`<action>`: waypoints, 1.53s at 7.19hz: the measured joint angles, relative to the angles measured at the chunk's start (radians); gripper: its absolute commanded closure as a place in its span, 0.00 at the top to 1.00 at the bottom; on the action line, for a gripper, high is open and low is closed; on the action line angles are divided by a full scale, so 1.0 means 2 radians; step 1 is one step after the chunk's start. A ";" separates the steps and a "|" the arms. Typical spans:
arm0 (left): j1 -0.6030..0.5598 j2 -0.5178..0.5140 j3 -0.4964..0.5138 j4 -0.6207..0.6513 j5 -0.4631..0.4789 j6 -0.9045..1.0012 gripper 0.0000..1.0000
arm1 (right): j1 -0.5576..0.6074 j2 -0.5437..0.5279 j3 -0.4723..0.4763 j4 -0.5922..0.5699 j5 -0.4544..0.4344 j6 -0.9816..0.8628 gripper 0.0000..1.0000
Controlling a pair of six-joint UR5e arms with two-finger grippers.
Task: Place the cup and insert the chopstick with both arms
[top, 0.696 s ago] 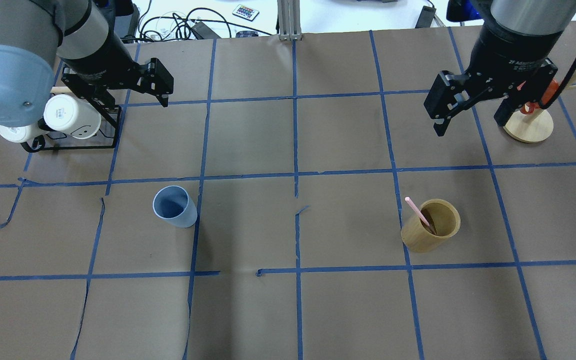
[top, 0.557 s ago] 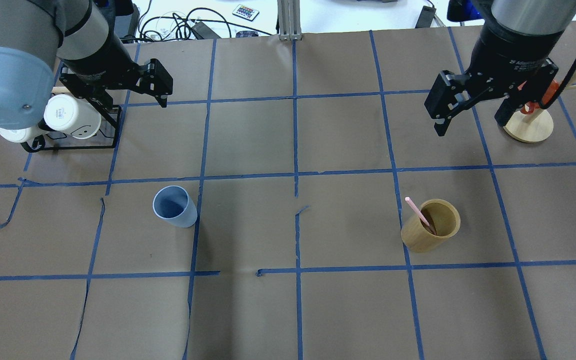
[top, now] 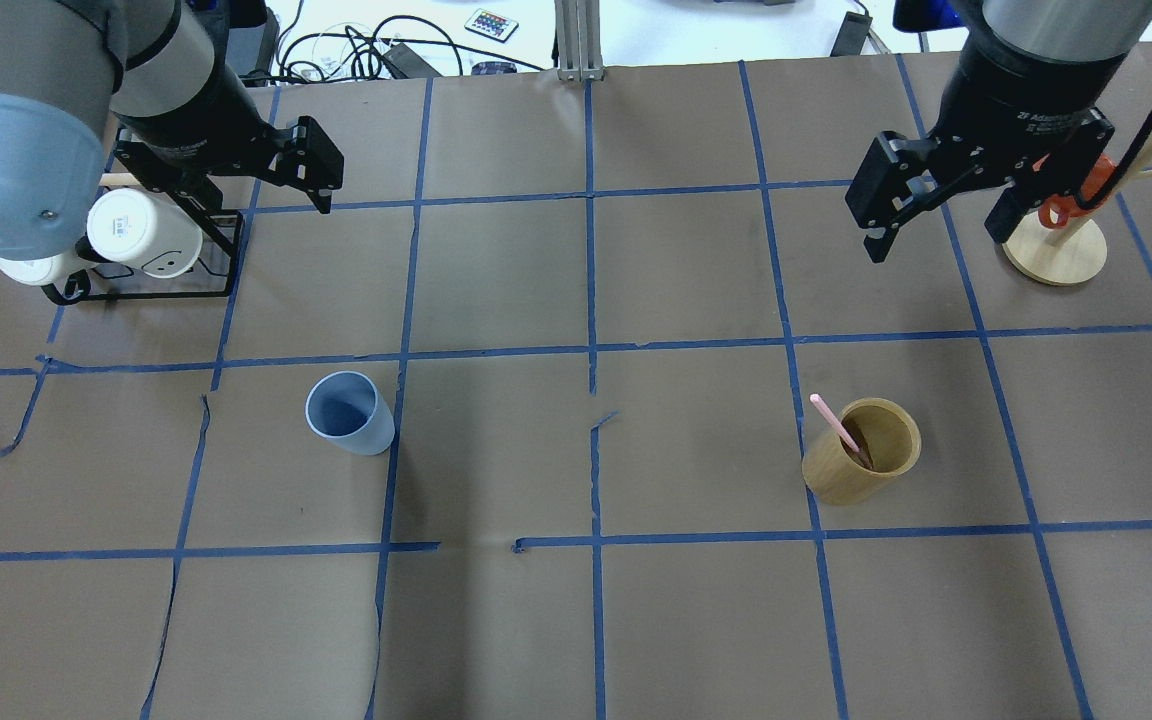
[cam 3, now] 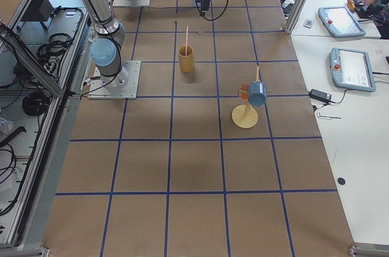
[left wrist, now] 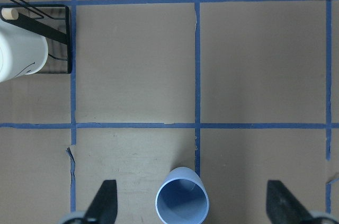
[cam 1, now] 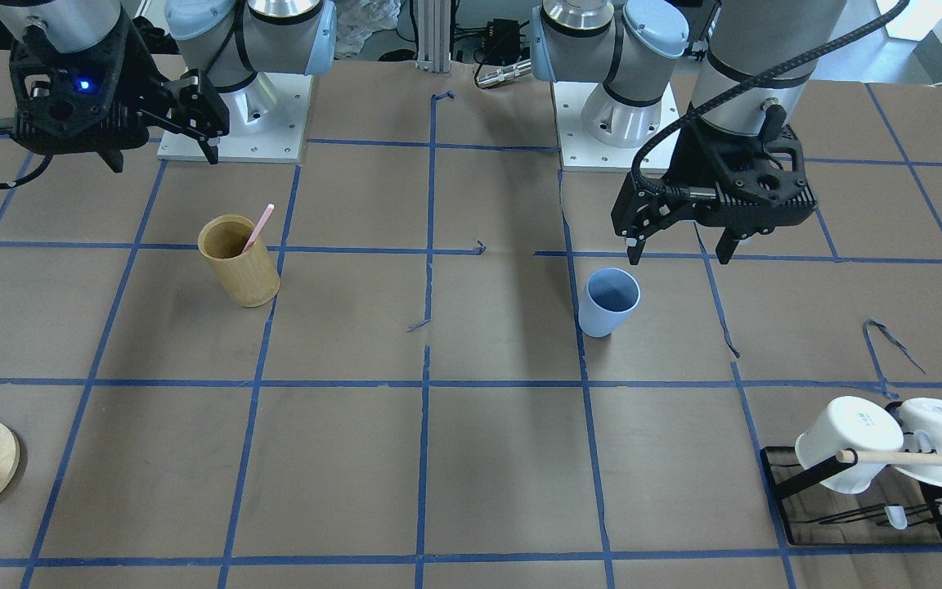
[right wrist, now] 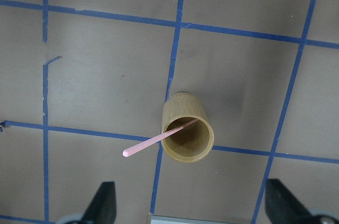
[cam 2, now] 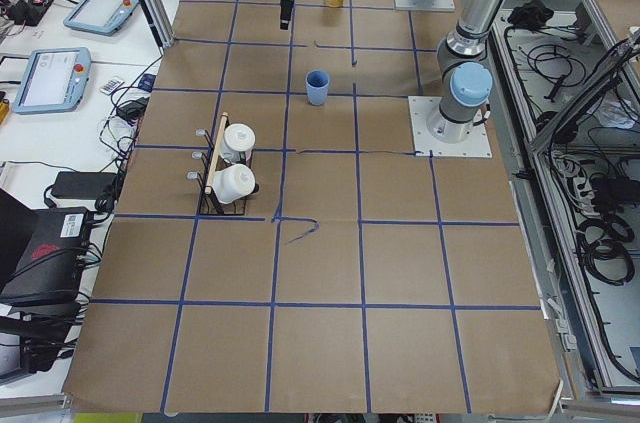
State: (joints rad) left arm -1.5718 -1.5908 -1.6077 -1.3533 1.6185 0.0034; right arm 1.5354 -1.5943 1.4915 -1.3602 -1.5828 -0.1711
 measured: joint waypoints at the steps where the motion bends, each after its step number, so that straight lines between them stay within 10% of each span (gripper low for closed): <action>1: -0.003 0.001 0.000 -0.001 -0.004 -0.002 1.00 | 0.000 0.000 0.001 -0.001 -0.002 0.000 1.00; 11: 0.003 0.006 -0.003 -0.001 -0.009 0.000 1.00 | 0.002 0.005 0.007 0.001 0.001 0.000 1.00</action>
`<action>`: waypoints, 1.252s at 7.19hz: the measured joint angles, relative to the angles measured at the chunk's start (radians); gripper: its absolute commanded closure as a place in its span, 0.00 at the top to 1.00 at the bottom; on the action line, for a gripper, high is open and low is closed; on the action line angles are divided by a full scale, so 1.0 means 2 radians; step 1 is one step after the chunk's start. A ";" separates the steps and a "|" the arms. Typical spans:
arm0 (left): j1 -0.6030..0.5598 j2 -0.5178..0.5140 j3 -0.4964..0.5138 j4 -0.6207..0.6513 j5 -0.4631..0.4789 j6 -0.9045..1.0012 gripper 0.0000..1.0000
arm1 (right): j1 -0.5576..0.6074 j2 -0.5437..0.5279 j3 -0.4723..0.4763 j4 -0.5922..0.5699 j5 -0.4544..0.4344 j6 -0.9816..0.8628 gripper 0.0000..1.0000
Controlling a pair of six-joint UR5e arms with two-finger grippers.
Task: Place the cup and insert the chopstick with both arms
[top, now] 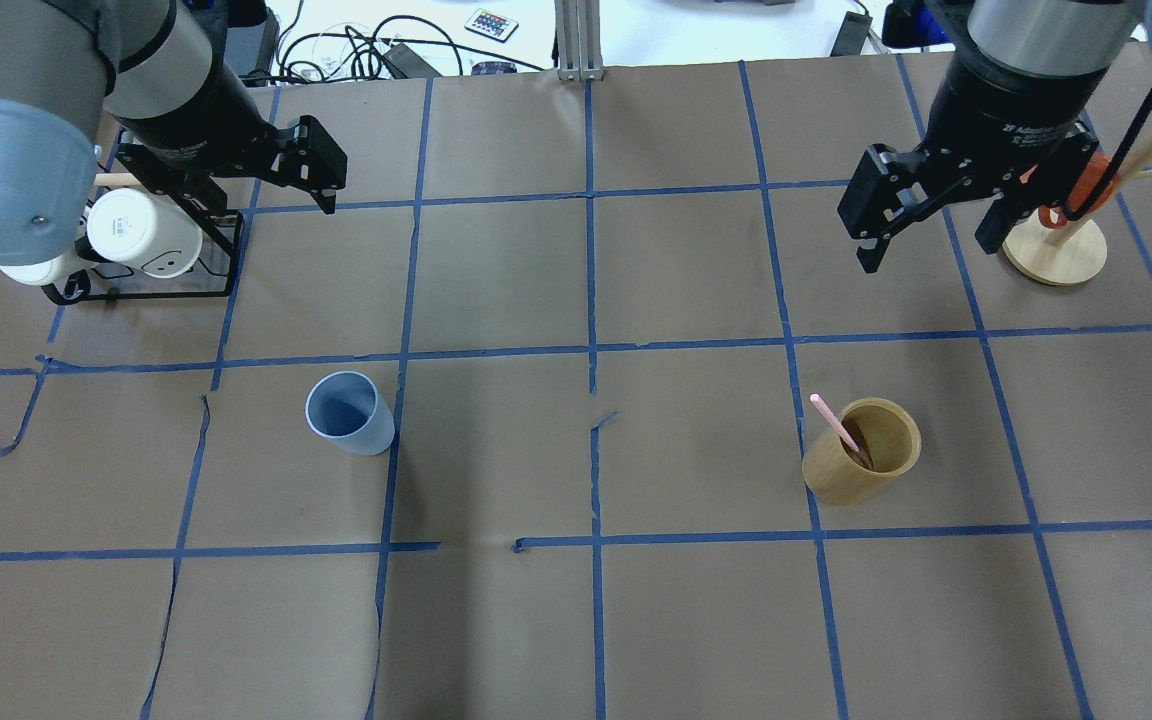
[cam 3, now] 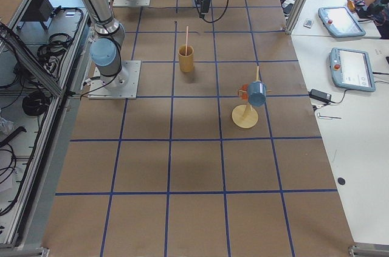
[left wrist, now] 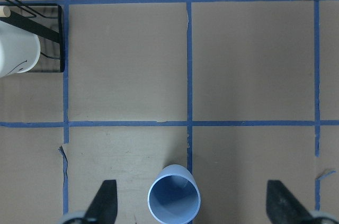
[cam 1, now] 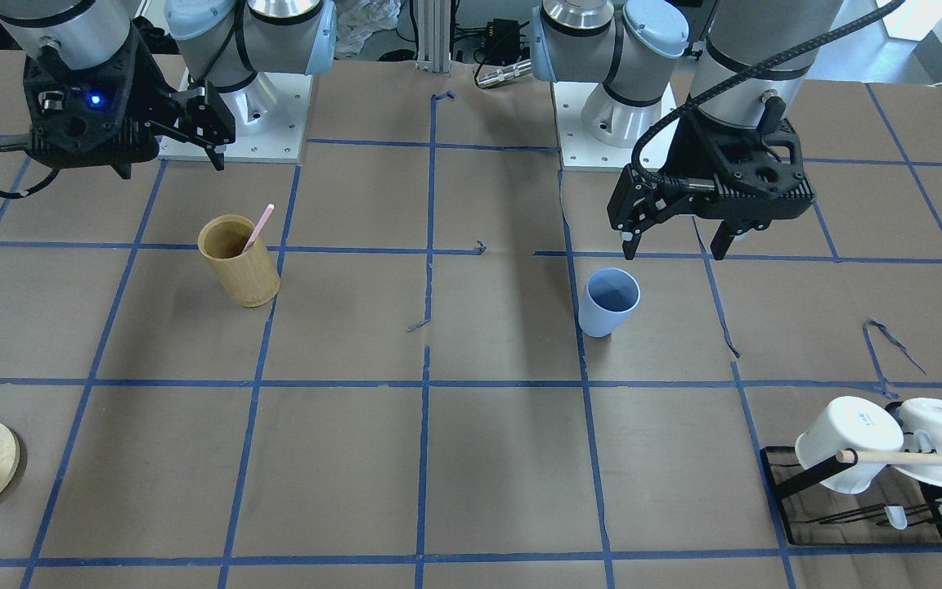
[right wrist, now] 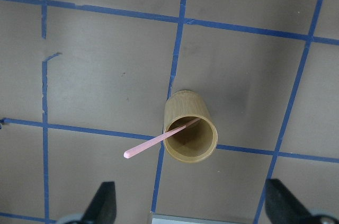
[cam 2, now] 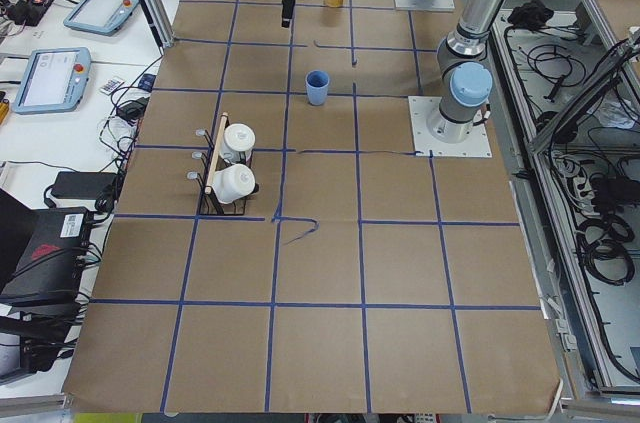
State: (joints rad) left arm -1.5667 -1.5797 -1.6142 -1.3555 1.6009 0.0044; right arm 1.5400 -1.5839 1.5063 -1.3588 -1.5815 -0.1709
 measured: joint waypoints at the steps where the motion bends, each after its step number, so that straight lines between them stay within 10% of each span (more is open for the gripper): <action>1: 0.000 0.000 0.000 0.000 0.001 0.000 1.00 | 0.000 0.000 0.000 0.000 -0.001 0.000 1.00; 9: 0.041 0.005 -0.015 0.001 0.003 0.060 1.00 | 0.000 0.002 0.008 0.005 -0.003 0.038 1.00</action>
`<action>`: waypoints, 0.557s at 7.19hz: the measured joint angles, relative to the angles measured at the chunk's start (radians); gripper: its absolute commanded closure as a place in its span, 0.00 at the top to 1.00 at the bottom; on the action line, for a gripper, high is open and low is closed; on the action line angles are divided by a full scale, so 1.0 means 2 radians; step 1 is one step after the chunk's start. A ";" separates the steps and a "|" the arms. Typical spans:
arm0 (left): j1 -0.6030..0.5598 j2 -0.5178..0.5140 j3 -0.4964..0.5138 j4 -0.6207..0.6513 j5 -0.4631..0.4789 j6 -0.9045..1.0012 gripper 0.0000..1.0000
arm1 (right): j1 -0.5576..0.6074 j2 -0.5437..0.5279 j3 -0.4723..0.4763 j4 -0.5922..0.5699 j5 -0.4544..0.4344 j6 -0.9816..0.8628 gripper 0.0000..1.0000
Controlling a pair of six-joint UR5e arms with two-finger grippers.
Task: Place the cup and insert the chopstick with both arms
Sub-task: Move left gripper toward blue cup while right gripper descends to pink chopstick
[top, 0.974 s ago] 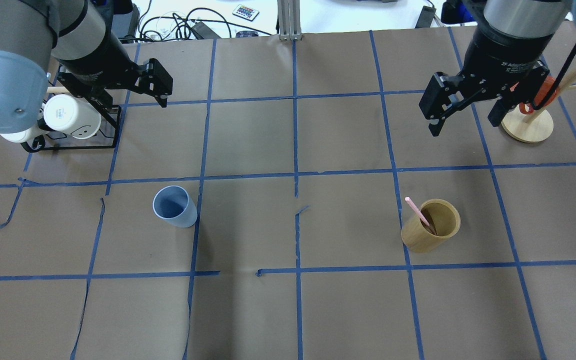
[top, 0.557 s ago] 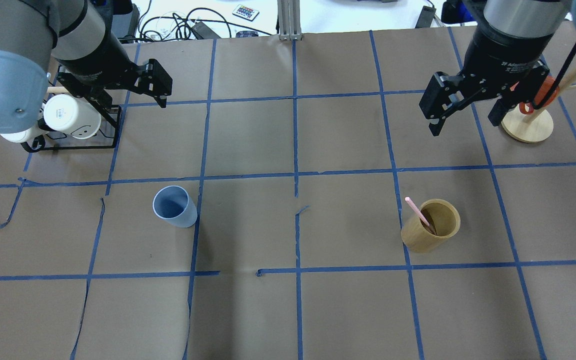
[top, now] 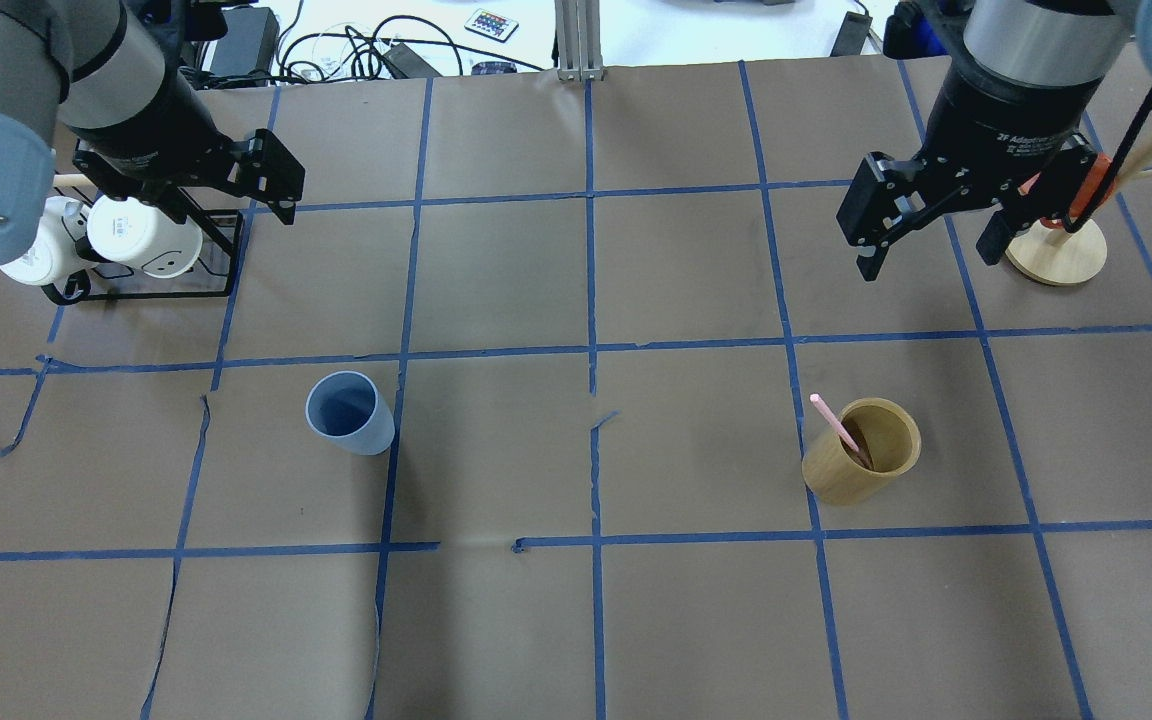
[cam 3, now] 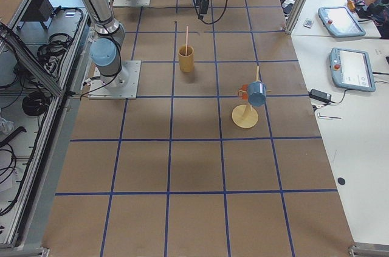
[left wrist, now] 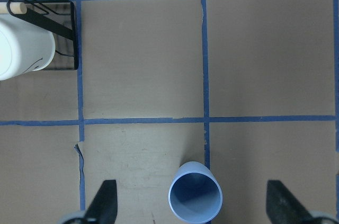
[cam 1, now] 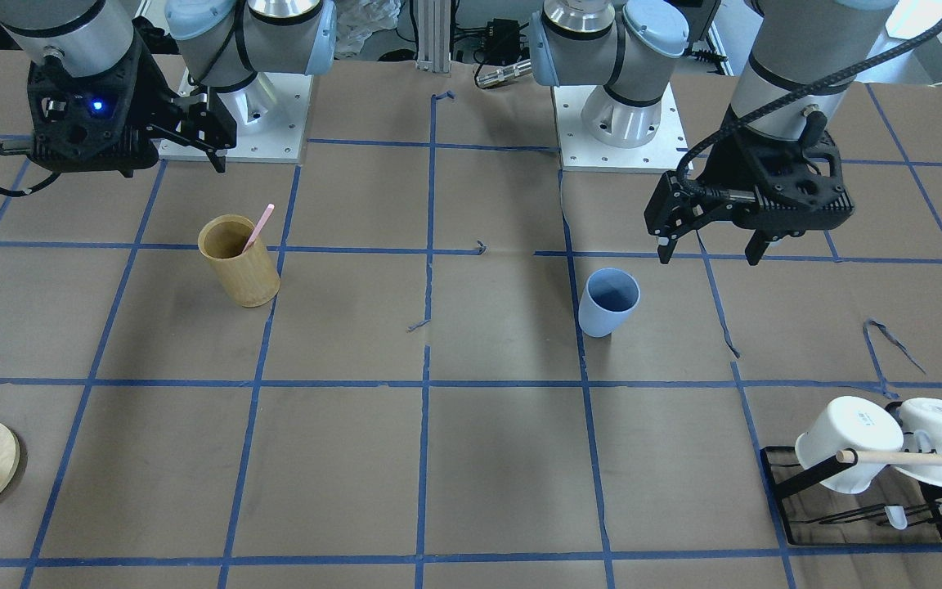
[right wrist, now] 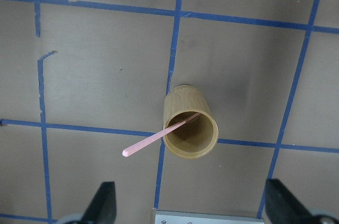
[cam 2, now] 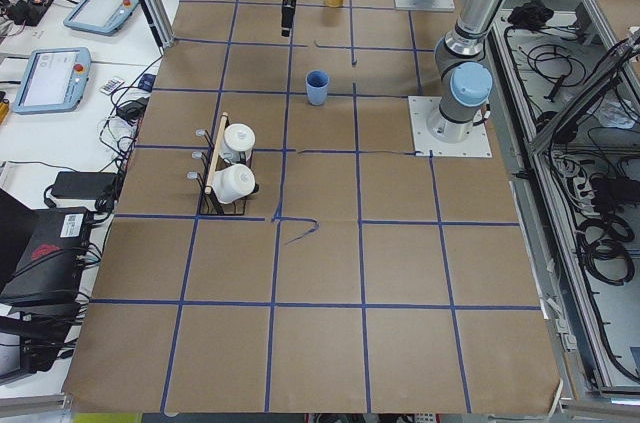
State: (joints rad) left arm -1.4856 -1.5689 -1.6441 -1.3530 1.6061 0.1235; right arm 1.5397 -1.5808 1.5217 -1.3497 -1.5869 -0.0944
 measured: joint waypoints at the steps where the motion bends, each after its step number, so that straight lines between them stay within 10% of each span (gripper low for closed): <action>1: 0.005 0.003 -0.008 0.002 0.000 0.011 1.00 | 0.000 0.003 0.008 -0.002 0.002 0.045 1.00; 4: 0.008 0.019 -0.044 0.008 0.000 0.019 1.00 | 0.000 0.016 0.022 -0.007 0.009 0.165 1.00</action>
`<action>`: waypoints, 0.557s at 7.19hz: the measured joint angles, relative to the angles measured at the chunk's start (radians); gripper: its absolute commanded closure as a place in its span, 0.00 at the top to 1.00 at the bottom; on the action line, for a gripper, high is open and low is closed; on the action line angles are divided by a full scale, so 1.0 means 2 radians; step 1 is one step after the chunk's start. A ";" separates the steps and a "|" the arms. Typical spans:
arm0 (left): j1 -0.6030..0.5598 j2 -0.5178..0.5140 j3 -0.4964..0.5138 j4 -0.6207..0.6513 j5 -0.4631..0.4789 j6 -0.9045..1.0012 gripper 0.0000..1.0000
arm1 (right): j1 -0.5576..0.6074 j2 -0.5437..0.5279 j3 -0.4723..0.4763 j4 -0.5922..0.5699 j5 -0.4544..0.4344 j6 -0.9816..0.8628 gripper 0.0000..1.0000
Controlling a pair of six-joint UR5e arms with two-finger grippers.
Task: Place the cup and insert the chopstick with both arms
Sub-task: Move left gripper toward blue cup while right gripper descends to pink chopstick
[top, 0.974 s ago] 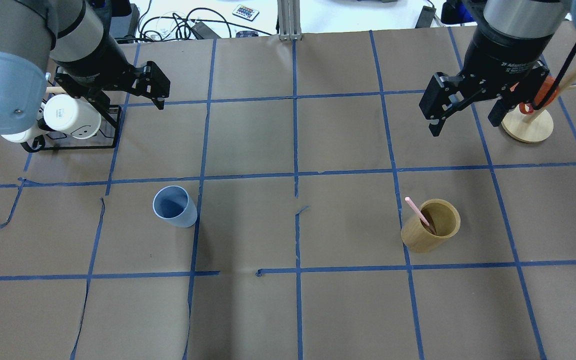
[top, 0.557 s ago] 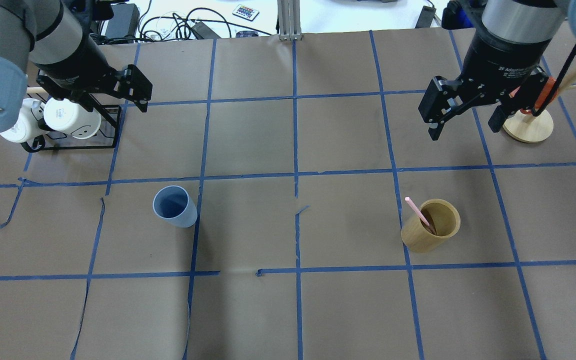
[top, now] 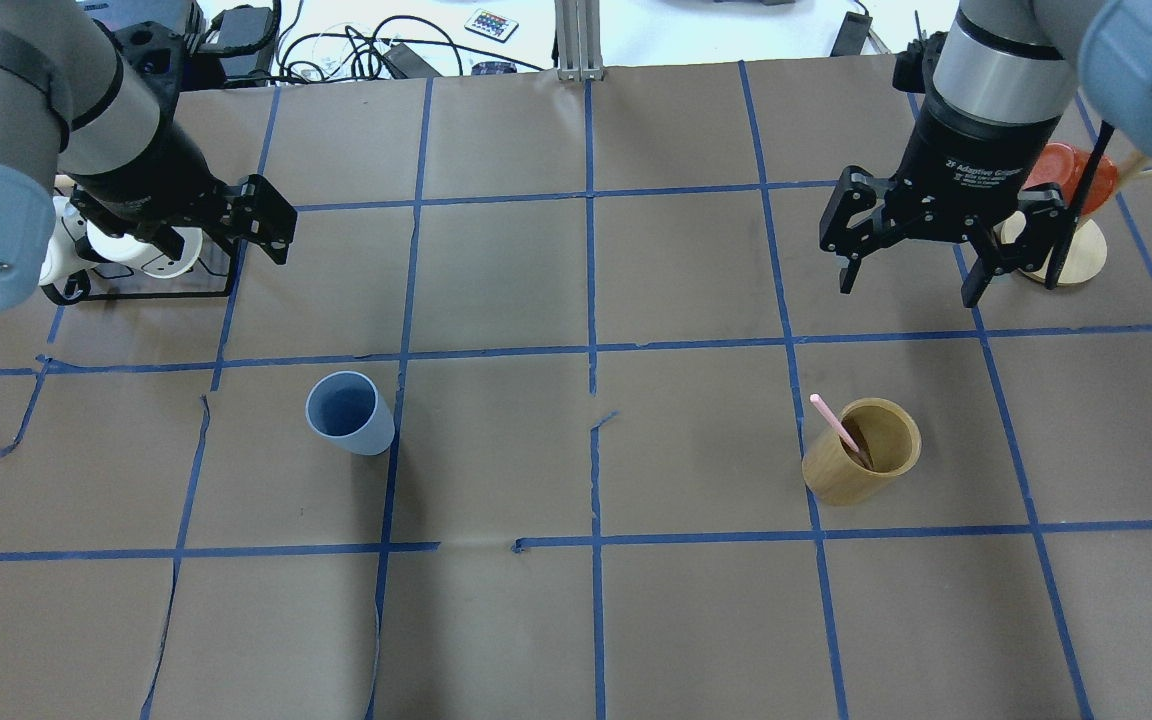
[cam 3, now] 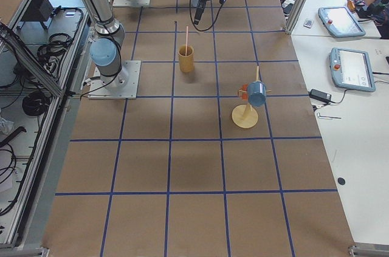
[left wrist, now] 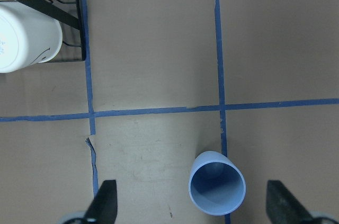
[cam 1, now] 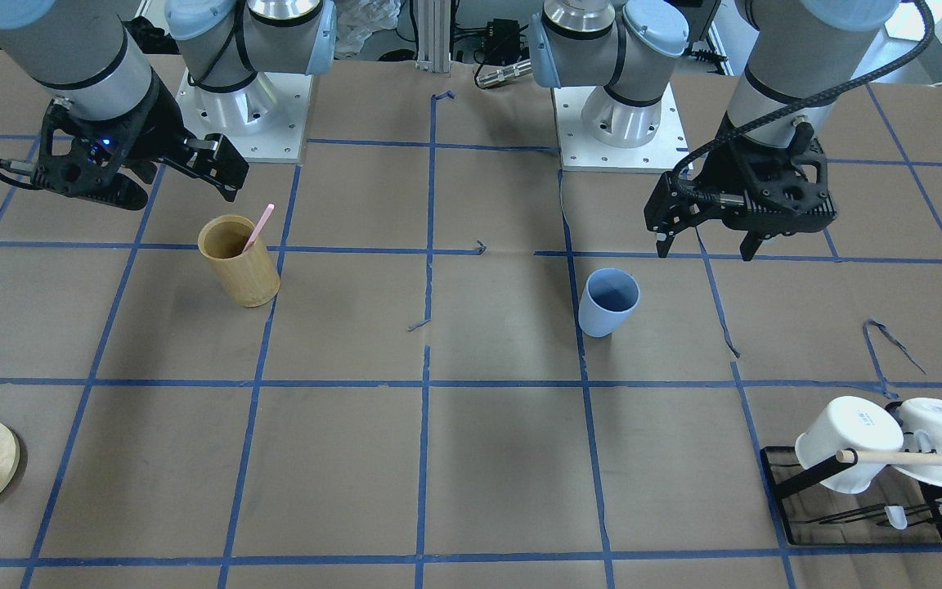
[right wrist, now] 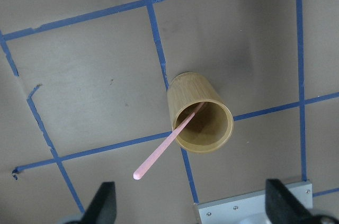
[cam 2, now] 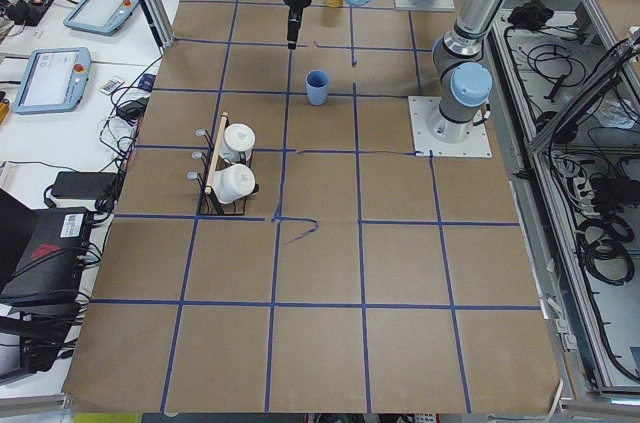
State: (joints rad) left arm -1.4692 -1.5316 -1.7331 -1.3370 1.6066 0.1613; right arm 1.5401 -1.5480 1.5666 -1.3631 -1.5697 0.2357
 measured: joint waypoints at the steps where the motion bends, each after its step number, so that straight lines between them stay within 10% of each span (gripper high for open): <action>1: 0.001 0.003 -0.006 0.003 0.000 0.002 1.00 | 0.000 0.006 0.001 0.003 0.008 0.048 1.00; 4: 0.023 0.004 -0.032 0.025 -0.002 0.013 1.00 | -0.001 0.026 0.018 0.008 0.036 0.170 1.00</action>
State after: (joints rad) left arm -1.4227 -1.5237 -1.7977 -1.2865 1.6022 0.1873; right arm 1.5388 -1.4959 1.6025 -1.3467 -1.4982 0.5761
